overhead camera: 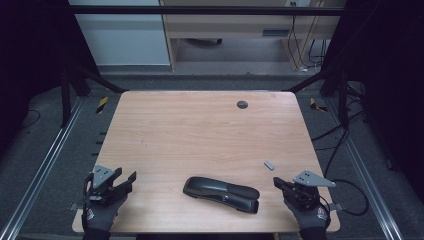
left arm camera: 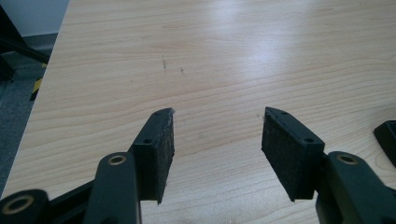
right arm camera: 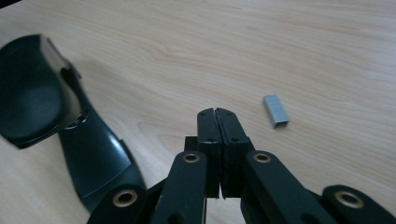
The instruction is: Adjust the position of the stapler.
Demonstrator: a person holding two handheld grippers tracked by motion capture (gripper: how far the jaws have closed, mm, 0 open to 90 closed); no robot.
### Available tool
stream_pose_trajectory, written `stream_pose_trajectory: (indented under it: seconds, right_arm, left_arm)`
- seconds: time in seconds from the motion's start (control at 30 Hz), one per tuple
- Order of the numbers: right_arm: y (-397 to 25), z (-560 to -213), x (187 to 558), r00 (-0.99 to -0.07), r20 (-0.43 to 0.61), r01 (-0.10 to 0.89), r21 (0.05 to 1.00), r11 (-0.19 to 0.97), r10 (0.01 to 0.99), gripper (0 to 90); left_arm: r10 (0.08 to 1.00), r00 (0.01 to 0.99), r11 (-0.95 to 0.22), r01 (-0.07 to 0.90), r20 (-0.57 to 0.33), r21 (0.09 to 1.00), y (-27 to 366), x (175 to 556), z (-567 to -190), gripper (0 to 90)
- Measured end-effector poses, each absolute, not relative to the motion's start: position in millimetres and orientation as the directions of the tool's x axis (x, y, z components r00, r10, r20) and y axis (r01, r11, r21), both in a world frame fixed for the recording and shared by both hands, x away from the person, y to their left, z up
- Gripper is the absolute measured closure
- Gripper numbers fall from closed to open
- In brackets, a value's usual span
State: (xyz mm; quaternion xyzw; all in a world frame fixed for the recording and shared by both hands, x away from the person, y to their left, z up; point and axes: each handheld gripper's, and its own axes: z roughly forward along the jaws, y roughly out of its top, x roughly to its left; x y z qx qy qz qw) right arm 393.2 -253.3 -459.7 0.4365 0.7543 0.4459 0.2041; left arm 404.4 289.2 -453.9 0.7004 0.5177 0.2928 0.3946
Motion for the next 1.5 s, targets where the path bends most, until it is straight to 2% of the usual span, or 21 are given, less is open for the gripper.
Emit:
stream_pose_trajectory:
  seconds: [0.3,0.73,1.2,1.5]
  right_arm:
    - [-243.9,-462.6,387.3,-0.582,0.089,0.481,0.839,0.254,0.808,90.0]
    - [-232.5,-458.0,384.4,-0.612,0.087,0.457,0.85,0.262,0.786,90.0]
    - [-217.4,-434.0,380.0,-0.665,0.094,0.39,0.889,0.238,0.741,90.0]
    - [-194.2,-426.6,370.4,-0.741,0.084,0.345,0.899,0.271,0.666,90.0]
  left_arm:
    - [0.951,0.307,-0.184,0.487,0.029,0.854,282.8,400.8,-453.6,48.1]
    - [0.947,0.317,-0.208,0.498,0.047,0.842,280.1,401.3,-453.9,65.6]
    - [0.948,0.312,-0.227,0.513,0.066,0.828,277.1,403.6,-455.7,82.4]
    - [0.947,0.312,-0.232,0.516,0.071,0.825,276.5,403.6,-455.5,82.6]
